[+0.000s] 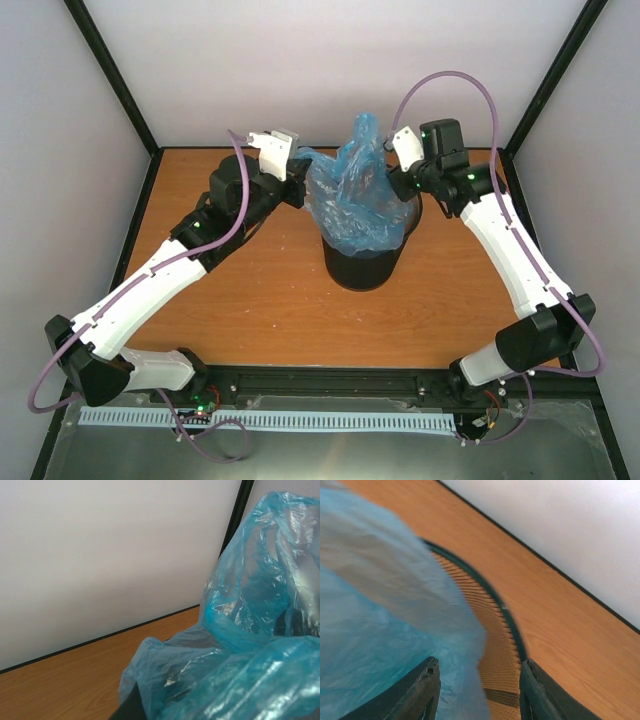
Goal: Put the trash bags into the trash bin
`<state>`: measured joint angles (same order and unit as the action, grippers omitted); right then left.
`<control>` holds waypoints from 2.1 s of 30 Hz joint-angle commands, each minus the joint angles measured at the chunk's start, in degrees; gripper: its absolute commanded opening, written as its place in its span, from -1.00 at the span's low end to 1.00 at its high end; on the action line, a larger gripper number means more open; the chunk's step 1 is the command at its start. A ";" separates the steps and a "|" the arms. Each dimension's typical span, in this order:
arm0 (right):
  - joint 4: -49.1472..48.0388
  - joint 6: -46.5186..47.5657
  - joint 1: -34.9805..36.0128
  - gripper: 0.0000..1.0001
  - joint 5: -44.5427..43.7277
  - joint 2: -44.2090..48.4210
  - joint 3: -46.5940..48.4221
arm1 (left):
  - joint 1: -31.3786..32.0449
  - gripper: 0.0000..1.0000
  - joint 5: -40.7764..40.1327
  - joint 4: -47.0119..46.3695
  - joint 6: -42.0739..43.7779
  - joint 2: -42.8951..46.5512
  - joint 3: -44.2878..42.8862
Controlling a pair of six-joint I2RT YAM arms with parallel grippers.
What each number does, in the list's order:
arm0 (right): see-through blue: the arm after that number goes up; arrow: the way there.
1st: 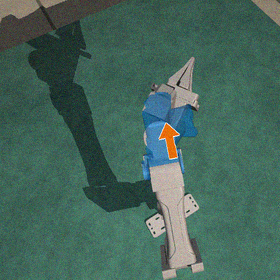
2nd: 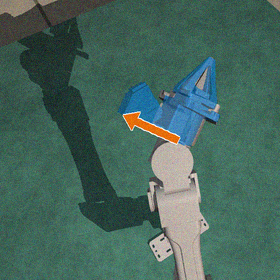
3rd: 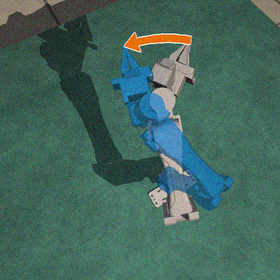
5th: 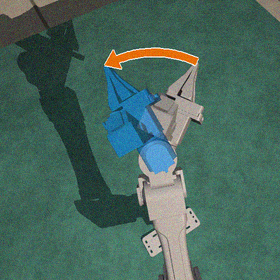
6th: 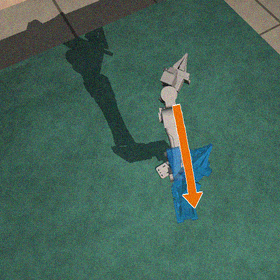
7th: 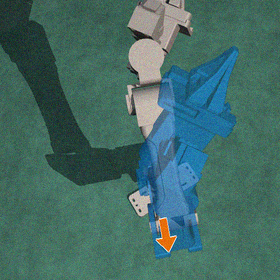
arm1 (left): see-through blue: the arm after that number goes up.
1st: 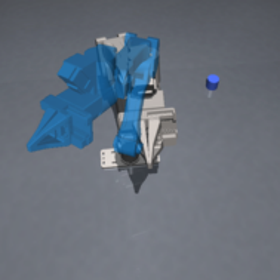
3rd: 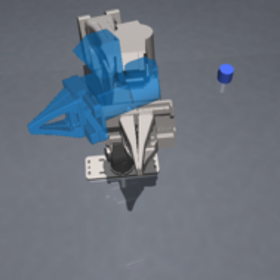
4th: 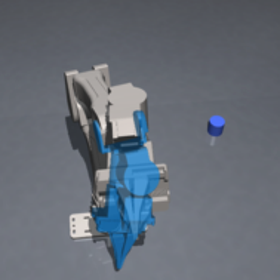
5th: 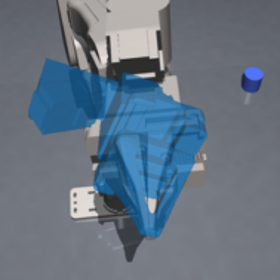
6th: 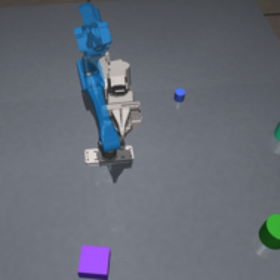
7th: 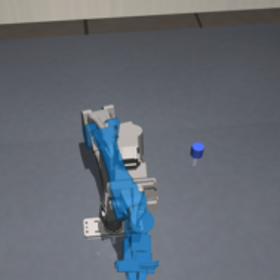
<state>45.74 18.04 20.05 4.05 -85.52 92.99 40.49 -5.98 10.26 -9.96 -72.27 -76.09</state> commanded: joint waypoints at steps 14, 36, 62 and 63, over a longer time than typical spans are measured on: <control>5.01 -5.84 -7.85 0.18 6.24 10.68 -1.85 | -0.51 -0.99 3.41 -0.51 -0.76 -3.72 -0.94; 23.39 7.87 -0.20 0.88 38.90 21.67 0.56 | -0.50 -0.99 5.58 0.61 -1.70 -7.25 -1.76; 18.87 -0.61 5.43 0.55 22.59 12.39 6.44 | -0.50 -0.99 10.13 -1.39 -0.58 -5.77 -0.90; 19.06 0.60 5.47 0.57 25.52 12.98 6.57 | -0.54 -0.99 10.06 -1.42 -0.59 -5.78 -0.84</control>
<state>65.23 16.69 25.12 24.88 -74.43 98.96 40.49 4.25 10.68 -10.66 -79.37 -76.12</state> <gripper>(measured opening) 0.777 0.014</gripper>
